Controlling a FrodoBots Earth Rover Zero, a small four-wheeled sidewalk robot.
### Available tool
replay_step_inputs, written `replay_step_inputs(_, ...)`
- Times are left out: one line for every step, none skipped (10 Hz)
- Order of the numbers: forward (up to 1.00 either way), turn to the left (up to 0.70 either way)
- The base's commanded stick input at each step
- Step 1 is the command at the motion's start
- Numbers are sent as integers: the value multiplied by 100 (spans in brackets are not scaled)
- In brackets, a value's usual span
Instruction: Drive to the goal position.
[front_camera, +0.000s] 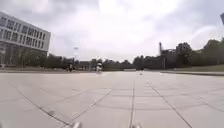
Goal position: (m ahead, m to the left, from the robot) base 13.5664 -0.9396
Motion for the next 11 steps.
replay_step_inputs(70,0)
replay_step_inputs(70,0)
replay_step_inputs(70,0)
replay_step_inputs(70,0)
replay_step_inputs(70,0)
replay_step_inputs(70,0)
replay_step_inputs(70,0)
replay_step_inputs(70,0)
replay_step_inputs(70,0)
replay_step_inputs(70,0)
replay_step_inputs(70,0)
